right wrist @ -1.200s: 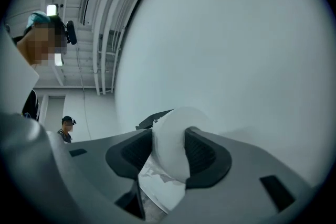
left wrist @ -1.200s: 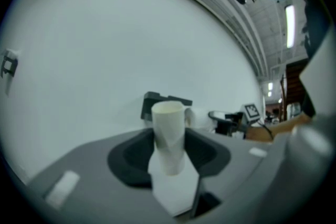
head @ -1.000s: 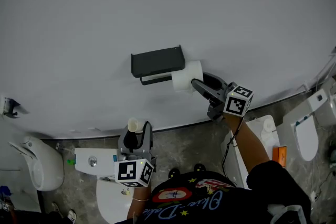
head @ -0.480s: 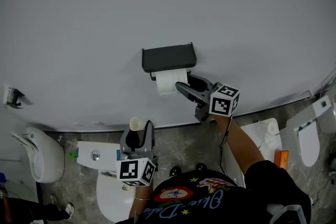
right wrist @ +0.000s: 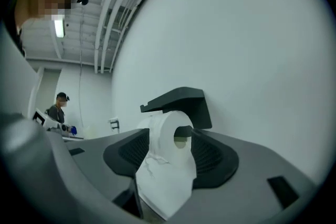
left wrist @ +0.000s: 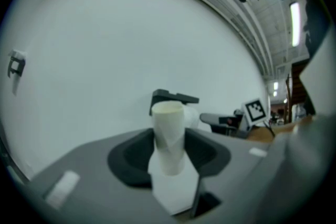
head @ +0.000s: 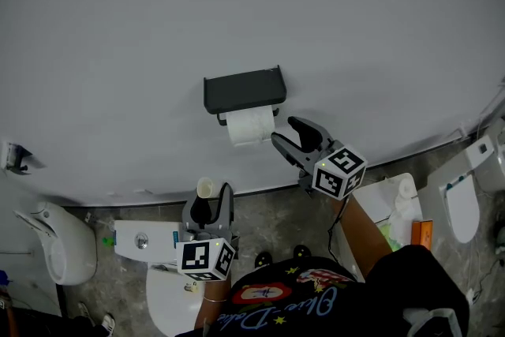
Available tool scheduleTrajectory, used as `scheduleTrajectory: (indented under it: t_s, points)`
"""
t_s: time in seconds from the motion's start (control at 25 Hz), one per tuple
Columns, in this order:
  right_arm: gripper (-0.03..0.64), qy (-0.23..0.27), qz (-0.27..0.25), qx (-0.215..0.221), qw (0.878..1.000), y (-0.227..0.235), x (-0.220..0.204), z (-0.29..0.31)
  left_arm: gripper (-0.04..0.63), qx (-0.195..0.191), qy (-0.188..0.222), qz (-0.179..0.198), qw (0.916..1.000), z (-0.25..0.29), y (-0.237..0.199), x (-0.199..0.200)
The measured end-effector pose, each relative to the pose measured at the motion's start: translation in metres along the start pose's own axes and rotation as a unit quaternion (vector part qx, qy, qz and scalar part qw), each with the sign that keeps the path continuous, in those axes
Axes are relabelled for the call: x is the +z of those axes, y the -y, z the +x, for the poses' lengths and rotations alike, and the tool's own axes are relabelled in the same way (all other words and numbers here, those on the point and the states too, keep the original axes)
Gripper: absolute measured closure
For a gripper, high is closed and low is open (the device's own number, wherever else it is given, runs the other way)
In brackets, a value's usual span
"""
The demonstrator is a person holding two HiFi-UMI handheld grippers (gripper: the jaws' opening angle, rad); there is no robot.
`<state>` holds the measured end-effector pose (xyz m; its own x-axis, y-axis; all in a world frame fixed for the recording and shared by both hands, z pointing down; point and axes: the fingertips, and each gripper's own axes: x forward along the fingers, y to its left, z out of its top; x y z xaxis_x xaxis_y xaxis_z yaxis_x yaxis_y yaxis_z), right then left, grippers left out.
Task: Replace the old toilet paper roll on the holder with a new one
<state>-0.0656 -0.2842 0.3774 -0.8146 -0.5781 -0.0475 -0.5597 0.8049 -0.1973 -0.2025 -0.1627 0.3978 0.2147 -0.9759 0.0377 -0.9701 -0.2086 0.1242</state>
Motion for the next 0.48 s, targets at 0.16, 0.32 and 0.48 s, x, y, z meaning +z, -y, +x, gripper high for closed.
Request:
scheduleTrajectory:
  t_s: [0.16,0.32,0.48]
  points:
    - [0.385,-0.001,-0.065,-0.050,0.997,-0.009,-0.002,-0.026,0.419,-0.015,-0.008,0.003,0.9999,0.008,0.007,-0.004]
    - [0.594,-0.003,-0.054,-0.112,0.992,0.001,-0.014,-0.050,0.419,-0.028,-0.013,0.013,0.9994,0.012,0.015,-0.005]
    - [0.603,0.006,-0.016,-0.119,0.993,-0.002,-0.019,-0.065,0.419,-0.037,-0.019,0.014,0.9990,0.015,0.020,-0.009]
